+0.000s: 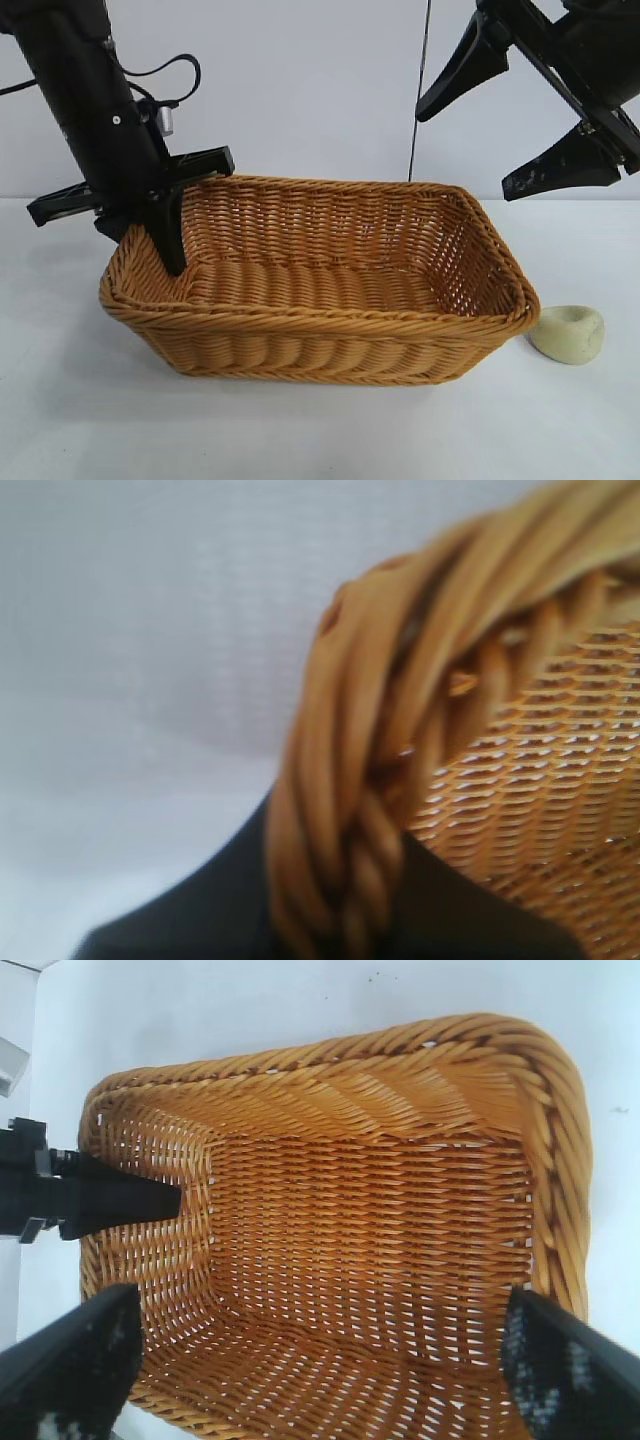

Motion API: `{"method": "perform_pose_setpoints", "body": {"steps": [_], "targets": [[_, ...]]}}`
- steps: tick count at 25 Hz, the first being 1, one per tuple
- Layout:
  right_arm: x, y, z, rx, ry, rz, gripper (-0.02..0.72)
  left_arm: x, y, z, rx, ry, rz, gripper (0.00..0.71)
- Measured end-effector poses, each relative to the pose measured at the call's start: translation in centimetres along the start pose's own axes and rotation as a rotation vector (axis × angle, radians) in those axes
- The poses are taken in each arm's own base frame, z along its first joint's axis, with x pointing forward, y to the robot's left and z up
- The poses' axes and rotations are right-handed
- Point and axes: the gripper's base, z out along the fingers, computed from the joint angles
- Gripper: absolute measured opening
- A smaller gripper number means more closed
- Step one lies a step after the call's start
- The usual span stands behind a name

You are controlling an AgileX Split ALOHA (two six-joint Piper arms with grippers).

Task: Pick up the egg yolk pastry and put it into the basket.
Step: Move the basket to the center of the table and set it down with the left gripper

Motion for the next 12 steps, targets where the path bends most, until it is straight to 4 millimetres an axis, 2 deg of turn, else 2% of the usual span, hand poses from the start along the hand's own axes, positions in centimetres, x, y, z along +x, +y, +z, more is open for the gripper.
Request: {"method": "perform_pose_setpoints", "body": {"steps": [4, 6, 8, 12], "targets": [[0.00, 0.00, 0.00, 0.000, 0.000, 0.000, 0.695, -0.04, 0.07, 0.48, 0.002, 0.010, -0.005, 0.090], [0.00, 0.00, 0.00, 0.000, 0.000, 0.000, 0.695, -0.04, 0.07, 0.52, 0.003, 0.011, -0.005, 0.118], [0.00, 0.00, 0.00, 0.000, 0.000, 0.000, 0.695, -0.10, 0.03, 0.52, 0.007, 0.005, -0.007, 0.226], [0.00, 0.00, 0.00, 0.000, 0.000, 0.000, 0.695, -0.13, -0.03, 0.49, 0.013, 0.002, -0.010, 0.561]]}}
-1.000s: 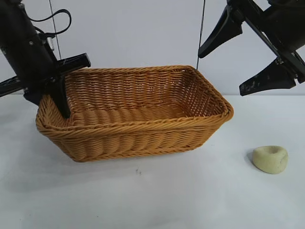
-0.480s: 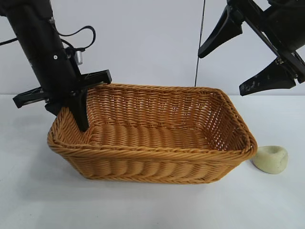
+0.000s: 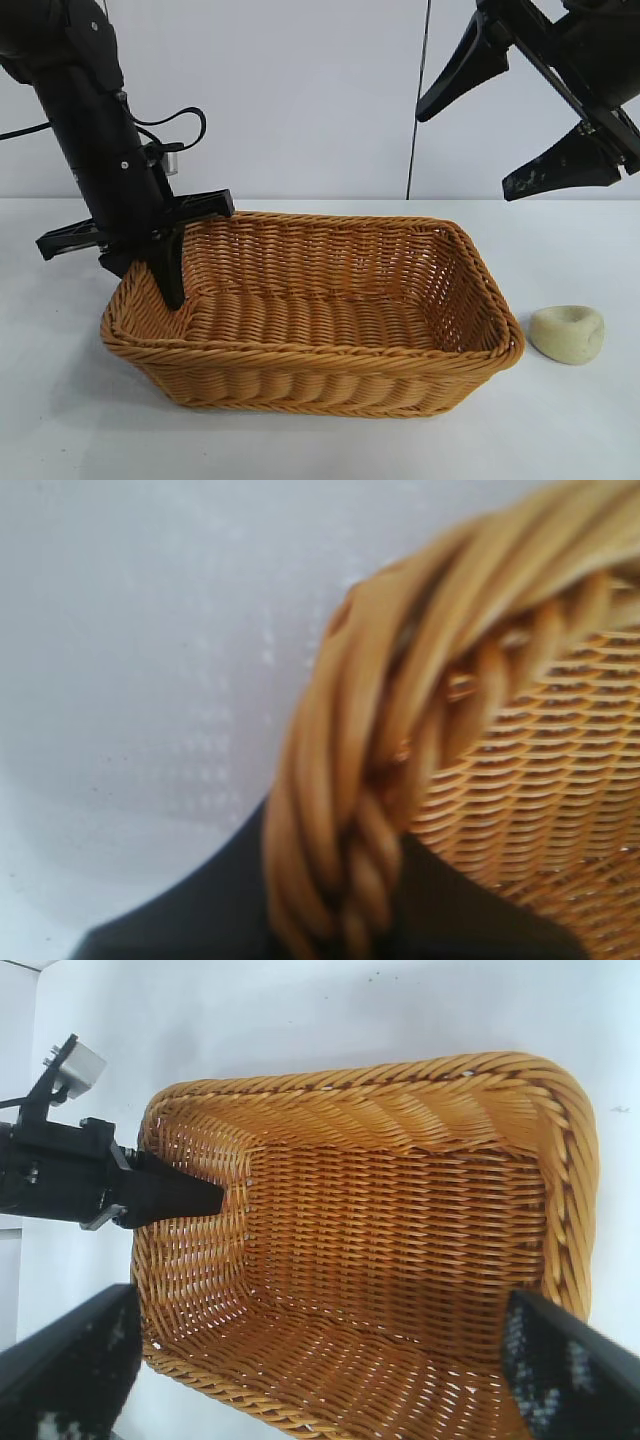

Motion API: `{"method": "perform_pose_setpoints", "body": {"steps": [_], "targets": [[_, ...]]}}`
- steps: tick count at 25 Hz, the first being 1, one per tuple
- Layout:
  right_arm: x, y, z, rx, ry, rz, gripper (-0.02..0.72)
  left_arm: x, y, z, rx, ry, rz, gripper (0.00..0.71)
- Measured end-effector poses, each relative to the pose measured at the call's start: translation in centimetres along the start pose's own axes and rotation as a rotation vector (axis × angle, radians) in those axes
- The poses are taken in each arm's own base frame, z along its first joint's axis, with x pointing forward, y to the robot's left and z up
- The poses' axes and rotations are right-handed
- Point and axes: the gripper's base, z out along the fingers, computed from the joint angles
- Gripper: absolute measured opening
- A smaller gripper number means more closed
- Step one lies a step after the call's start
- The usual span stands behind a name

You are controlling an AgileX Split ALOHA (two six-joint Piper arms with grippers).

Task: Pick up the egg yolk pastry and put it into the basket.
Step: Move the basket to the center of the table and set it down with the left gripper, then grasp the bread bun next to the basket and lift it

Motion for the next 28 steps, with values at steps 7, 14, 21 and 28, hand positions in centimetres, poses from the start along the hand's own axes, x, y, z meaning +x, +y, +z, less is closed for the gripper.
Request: {"method": "perform_pose_setpoints", "body": {"steps": [7, 14, 21, 28], "targets": [[0.0, 0.0, 0.0, 0.000, 0.000, 0.000, 0.695, -0.9, -1.4, -2.9, 0.023, 0.003, 0.041, 0.689], [0.0, 0.0, 0.0, 0.000, 0.000, 0.000, 0.695, -2.0, -2.8, -10.7, -0.054, -0.186, 0.167, 0.692], [0.0, 0.0, 0.0, 0.000, 0.000, 0.000, 0.695, -3.3, 1.5, -12.4, -0.130, -0.206, 0.098, 0.696], [0.0, 0.0, 0.0, 0.000, 0.000, 0.000, 0.695, -4.2, 6.9, -13.9, -0.218, -0.234, 0.011, 0.695]]}}
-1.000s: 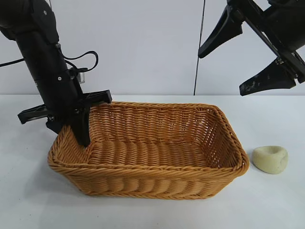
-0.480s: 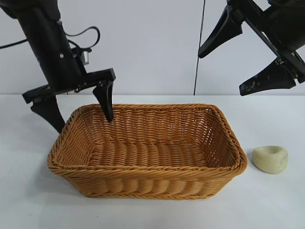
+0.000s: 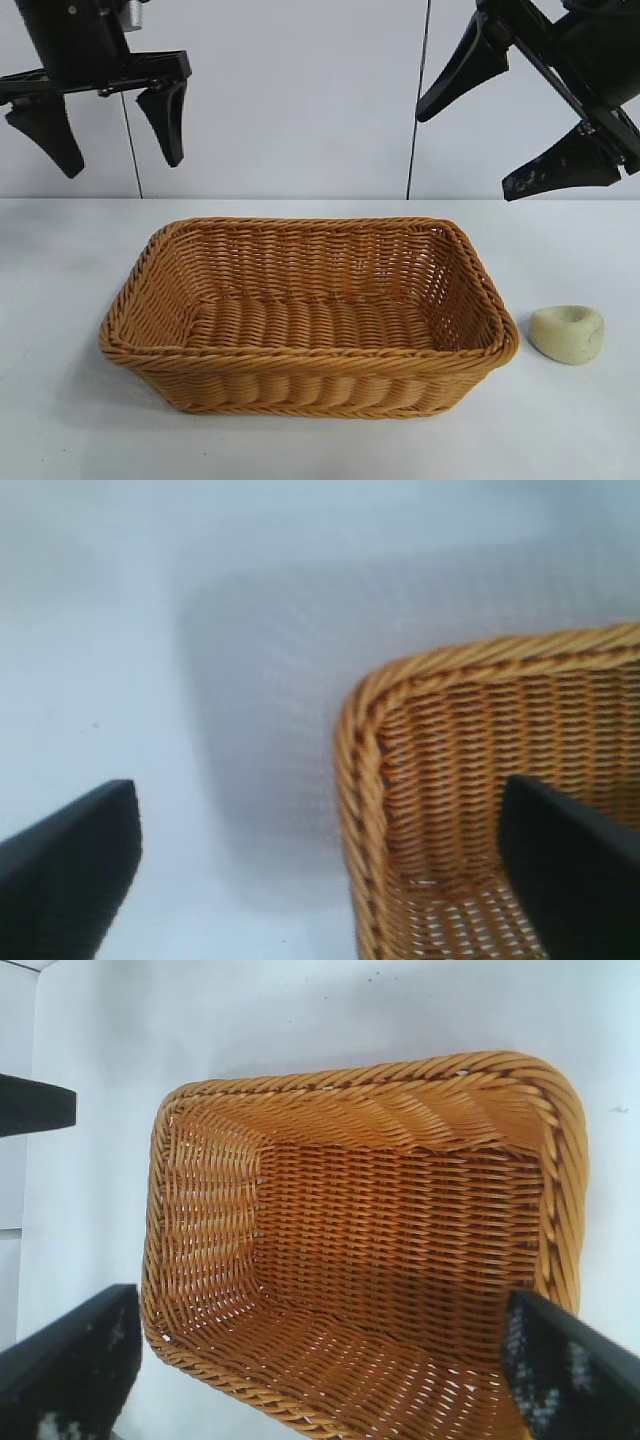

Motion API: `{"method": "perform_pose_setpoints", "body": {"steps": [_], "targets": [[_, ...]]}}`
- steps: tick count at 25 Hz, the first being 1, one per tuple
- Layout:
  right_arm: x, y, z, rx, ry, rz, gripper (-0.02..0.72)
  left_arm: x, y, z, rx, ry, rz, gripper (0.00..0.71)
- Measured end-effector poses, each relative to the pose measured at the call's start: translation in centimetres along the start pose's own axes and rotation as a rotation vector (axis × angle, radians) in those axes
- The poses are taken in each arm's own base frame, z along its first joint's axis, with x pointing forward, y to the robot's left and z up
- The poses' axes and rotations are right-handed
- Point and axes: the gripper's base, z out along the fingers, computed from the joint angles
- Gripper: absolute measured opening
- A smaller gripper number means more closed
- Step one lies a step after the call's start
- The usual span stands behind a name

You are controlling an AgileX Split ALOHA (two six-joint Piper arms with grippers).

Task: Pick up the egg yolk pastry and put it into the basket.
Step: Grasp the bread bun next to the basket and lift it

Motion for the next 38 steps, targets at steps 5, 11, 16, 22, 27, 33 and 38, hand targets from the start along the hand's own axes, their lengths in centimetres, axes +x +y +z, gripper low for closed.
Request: {"method": "perform_pose_setpoints", "body": {"steps": [5, 11, 16, 22, 27, 33, 38], "targets": [[0.0, 0.0, 0.0, 0.000, 0.000, 0.000, 0.695, 0.6, 0.6, 0.0, -0.004, 0.016, 0.007, 0.695], [0.0, 0.0, 0.0, 0.000, 0.000, 0.000, 0.695, 3.7, 0.8, -2.5, -0.005, 0.027, 0.029, 0.695], [0.0, 0.0, 0.0, 0.000, 0.000, 0.000, 0.695, 8.7, 1.3, -6.9, -0.001, -0.011, 0.050, 0.695], [0.0, 0.0, 0.0, 0.000, 0.000, 0.000, 0.695, 17.3, 2.2, -10.8, 0.003, -0.061, 0.065, 0.695], [0.0, 0.0, 0.0, 0.000, 0.000, 0.000, 0.695, 24.9, 3.1, -11.1, 0.005, -0.084, 0.066, 0.695], [0.0, 0.0, 0.0, 0.000, 0.000, 0.000, 0.695, 32.1, 4.0, -9.8, 0.017, -0.215, 0.068, 0.695], [0.0, 0.0, 0.0, 0.000, 0.000, 0.000, 0.695, 35.8, 4.5, -9.3, 0.033, -0.401, 0.072, 0.695]]}}
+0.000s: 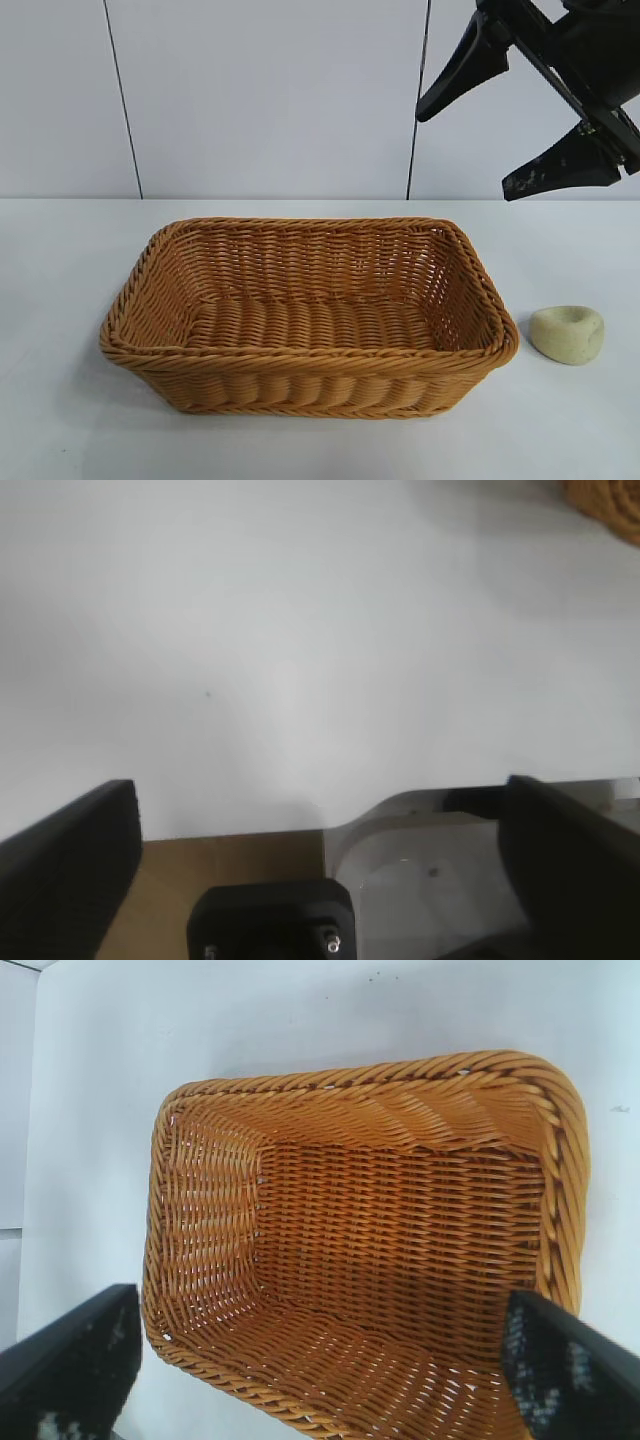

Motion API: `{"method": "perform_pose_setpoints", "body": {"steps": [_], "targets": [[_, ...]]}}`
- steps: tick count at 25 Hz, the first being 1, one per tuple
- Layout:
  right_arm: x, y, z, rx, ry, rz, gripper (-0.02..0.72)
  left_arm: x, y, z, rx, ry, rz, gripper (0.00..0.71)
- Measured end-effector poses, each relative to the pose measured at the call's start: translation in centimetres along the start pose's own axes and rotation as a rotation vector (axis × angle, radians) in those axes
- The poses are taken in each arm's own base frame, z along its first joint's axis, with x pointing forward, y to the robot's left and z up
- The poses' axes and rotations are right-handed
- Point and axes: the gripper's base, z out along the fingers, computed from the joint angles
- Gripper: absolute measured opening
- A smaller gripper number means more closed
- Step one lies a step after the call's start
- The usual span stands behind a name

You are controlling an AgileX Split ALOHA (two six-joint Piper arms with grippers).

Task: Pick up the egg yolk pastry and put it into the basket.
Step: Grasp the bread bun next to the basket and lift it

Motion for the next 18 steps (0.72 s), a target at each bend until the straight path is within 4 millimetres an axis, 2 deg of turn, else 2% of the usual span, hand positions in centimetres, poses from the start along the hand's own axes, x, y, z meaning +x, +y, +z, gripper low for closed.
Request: {"method": "perform_pose_setpoints", "body": {"steps": [7, 18], "targets": [[0.0, 0.0, 0.0, 0.000, 0.000, 0.000, 0.695, 1.7, 0.0, -2.2, 0.011, -0.187, 0.005, 0.695], [0.0, 0.0, 0.0, 0.001, 0.000, -0.001, 0.695, 3.1, 0.3, -3.7, -0.056, -0.338, -0.072, 0.695]]}}
